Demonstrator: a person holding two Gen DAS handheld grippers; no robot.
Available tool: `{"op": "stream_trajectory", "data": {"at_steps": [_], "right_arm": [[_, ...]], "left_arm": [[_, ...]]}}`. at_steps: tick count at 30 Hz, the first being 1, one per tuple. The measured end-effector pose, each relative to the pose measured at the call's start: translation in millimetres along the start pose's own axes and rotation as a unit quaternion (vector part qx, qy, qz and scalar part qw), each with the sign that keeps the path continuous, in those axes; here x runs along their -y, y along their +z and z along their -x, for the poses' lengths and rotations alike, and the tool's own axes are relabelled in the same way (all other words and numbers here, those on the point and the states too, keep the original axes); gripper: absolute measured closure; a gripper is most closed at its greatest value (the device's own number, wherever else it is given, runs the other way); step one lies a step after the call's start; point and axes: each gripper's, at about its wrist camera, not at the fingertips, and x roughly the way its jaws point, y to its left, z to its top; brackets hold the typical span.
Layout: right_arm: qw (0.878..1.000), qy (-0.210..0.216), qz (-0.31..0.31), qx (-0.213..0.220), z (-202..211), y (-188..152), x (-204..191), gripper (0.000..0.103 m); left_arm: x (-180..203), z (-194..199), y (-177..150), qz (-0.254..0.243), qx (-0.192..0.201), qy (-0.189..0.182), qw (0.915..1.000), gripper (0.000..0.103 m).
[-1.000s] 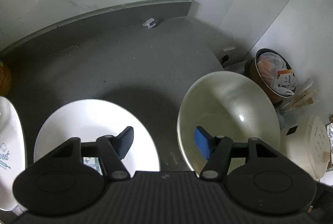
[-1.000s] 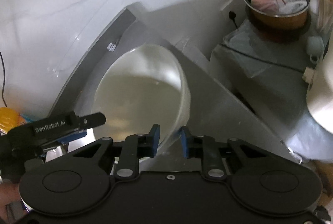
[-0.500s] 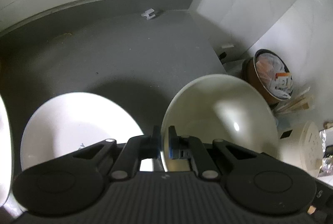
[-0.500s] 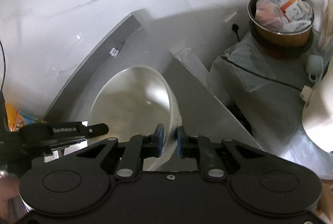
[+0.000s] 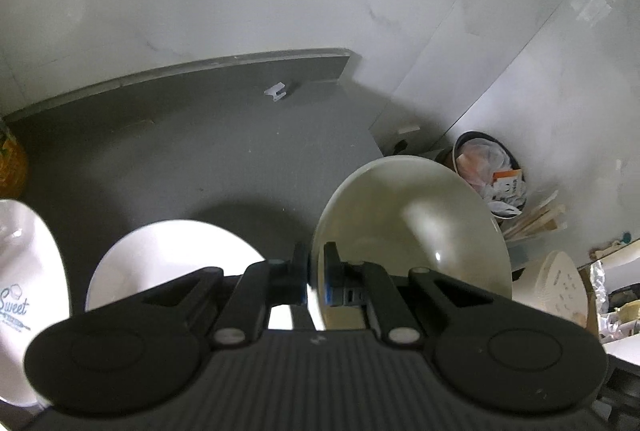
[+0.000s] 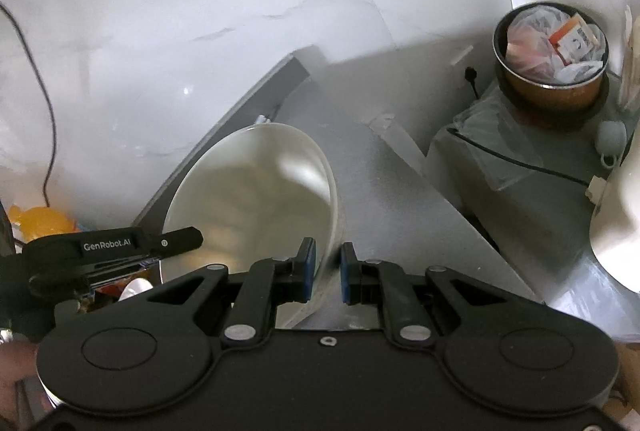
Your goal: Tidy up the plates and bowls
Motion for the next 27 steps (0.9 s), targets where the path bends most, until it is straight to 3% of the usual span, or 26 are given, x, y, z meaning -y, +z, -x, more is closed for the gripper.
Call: {"op": "stream_trajectory", "data": {"at_steps": [11, 27], "right_arm": [[1.000, 0.003, 0.004, 0.019, 34.3, -25.8, -22.1, 0.090], [0.999, -0.014, 0.032, 0.012, 64.5, -68.6, -46.0, 0.091]], "left_arm": [[-17.8, 44.0, -22.1, 0.018, 0.007, -0.019, 0.9996, 0.098], [-49.5, 80.0, -84.1, 0.036, -0.037, -0.030, 0.9982, 0.096]]}}
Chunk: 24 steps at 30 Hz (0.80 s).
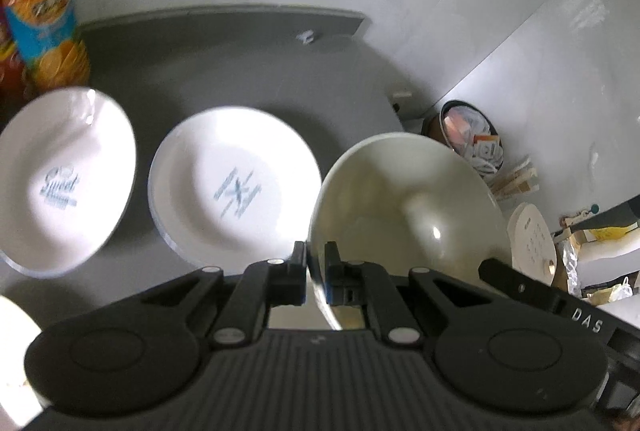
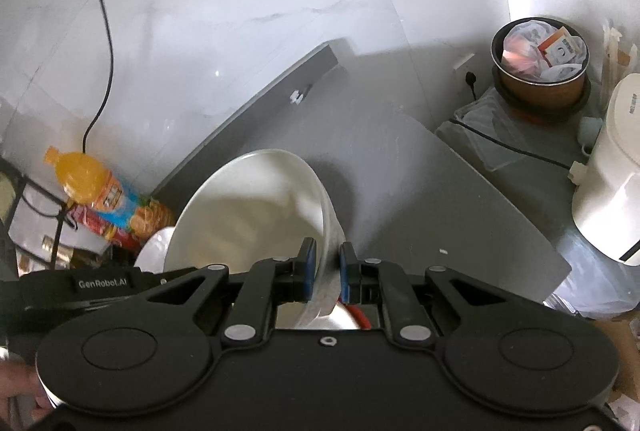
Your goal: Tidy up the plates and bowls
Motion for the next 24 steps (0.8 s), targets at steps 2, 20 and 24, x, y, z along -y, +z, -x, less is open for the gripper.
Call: {"op": "stream_trajectory", "data": {"at_steps": [2, 20, 24], "right_arm": [[1.000, -0.004, 0.007, -0.003, 2.0, -6.7, -5.5, 0.091], [0.998, -0.043, 0.018, -0.032, 1.6, -54.2, -15.8, 0.091], [0.998, -0.050, 0.017, -0.041, -4.3, -61.9, -15.3, 0.091]], "left_arm": [[-6.1, 3.0, -7.5, 0.004, -0.005, -0.004, 1.0000, 0.096], [-30.0, 2.0, -52.6, -0.007, -0.056, -0.013, 0.9983, 0.094], [-30.8, -1.3, -54.9, -0.013, -0.063, -0.006, 0.9979, 0.094]]}}
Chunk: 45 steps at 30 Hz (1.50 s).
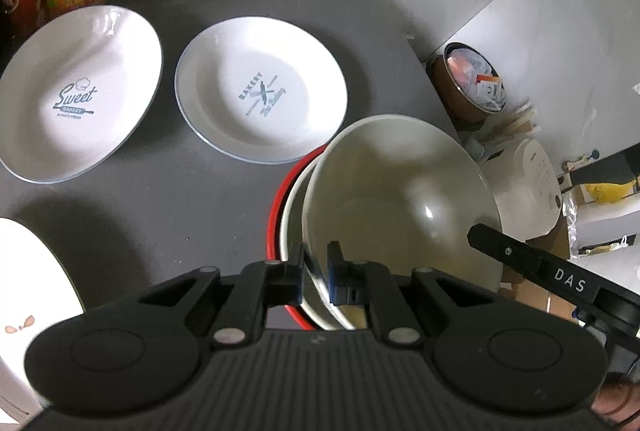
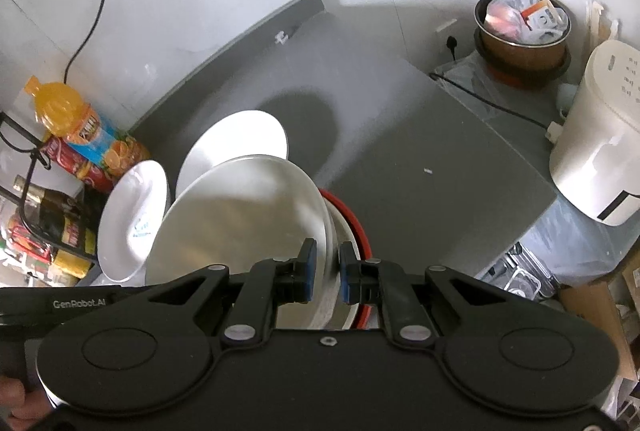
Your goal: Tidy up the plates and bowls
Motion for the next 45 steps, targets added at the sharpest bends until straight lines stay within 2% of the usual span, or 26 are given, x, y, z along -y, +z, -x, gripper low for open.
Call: {"op": "stream_trajectory", "data": {"at_steps": [14, 20, 22, 24, 25, 26, 31, 33, 37, 41, 45], "right_arm": [[1.000, -0.010, -0.024, -0.001, -14.0, -7.0, 4.6, 0.088], [1.000, -0.005, -0.014, -0.004, -16.3, -4.7, 6.5, 0.085], [1.000, -0.004, -0.015, -0.003, -14.0, -2.1, 7.7, 0.080], [1.000, 0.003, -0.015, 0.002, -9.2, 0.1, 7.7, 0.069], [1.000, 0.006, -0.011, 0.005, -6.6, 1.4, 7.6, 0.065], [1.000, 0.006, -0.007, 0.006, -4.5, 2.8, 7.3, 0.057], [1.000, 0.004, 0.017, 0.000, -0.3, 11.2, 3.4, 0.044], [1.000, 0.002, 0.021, -0.003, 0.9, 14.3, 2.3, 0.037], [0.999, 0.010, 0.036, -0.013, 5.1, 19.1, -4.7, 0.027], [0.997, 0.023, 0.068, -0.025, 7.6, 20.4, -16.2, 0.018], [0.994, 0.041, 0.095, -0.041, 7.0, 20.5, -27.3, 0.015]], "left_arm": [[2.8, -9.9, -4.7, -0.018, -0.009, 0.007, 0.9998, 0.092], [5.8, -10.5, -2.8, -0.024, -0.007, 0.017, 0.9995, 0.091], [6.4, -10.7, -1.0, -0.024, -0.015, 0.019, 0.9994, 0.091], [6.1, -7.6, 0.2, -0.017, -0.014, 0.023, 0.9995, 0.090], [5.9, -6.5, 1.0, -0.015, -0.013, 0.025, 0.9995, 0.087], [6.2, -5.5, 1.7, -0.014, -0.013, 0.029, 0.9994, 0.084], [7.5, 0.6, 2.6, -0.002, 0.001, 0.043, 0.9991, 0.057], [7.3, 3.4, 1.6, 0.003, 0.006, 0.044, 0.9990, 0.050], [7.0, 7.4, -2.2, 0.007, 0.010, 0.055, 0.9984, 0.042], [5.0, 14.2, -8.9, 0.015, 0.019, 0.061, 0.9978, 0.039], [-2.2, 24.2, -16.0, 0.040, 0.027, 0.069, 0.9964, 0.038]]}}
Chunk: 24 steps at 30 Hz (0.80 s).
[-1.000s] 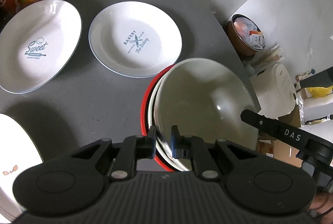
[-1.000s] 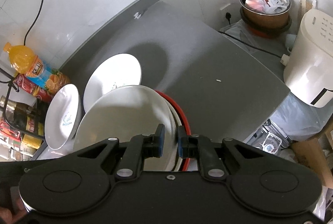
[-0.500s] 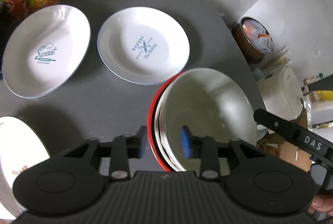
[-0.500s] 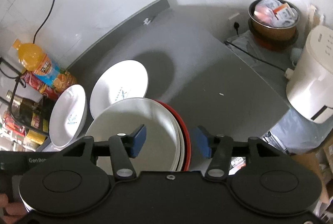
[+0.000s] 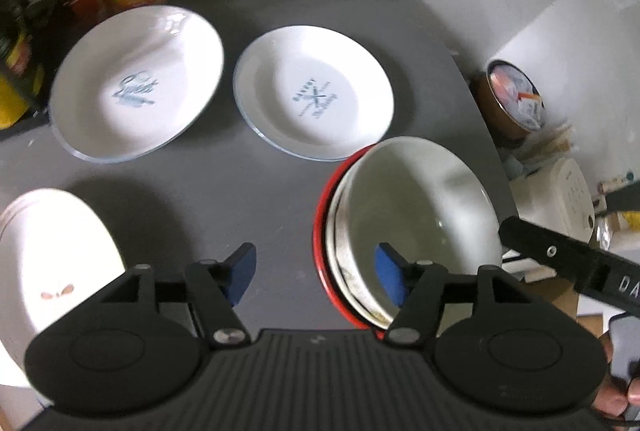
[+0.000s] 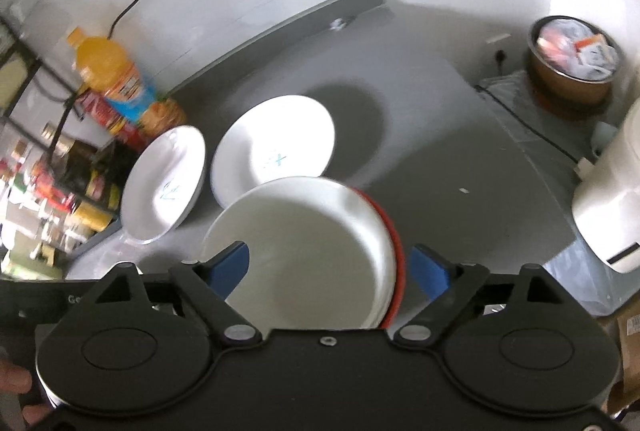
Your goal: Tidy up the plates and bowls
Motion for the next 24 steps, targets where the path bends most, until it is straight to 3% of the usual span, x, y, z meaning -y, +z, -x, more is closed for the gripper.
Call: {"op": "stream_trajectory", "data": {"at_steps": [6, 15, 24], "right_arm": [[0.998, 0.026, 0.055, -0.010, -2.7, 2.5, -24.4, 0.014], [0.990, 0.055, 0.125, -0.019, -12.2, 8.3, -61.6, 0.007], [0.978, 0.081, 0.190, -0.043, -27.3, 11.1, -95.8, 0.005]], "left_arm": [[-16.9, 18.9, -9.2, 0.028, 0.030, 0.036, 0.9985, 0.031], [-55.1, 36.3, -27.6, 0.090, 0.035, 0.072, 0.9927, 0.020], [-85.0, 48.5, -46.5, 0.146, 0.041, 0.103, 0.9831, 0.019]]}}
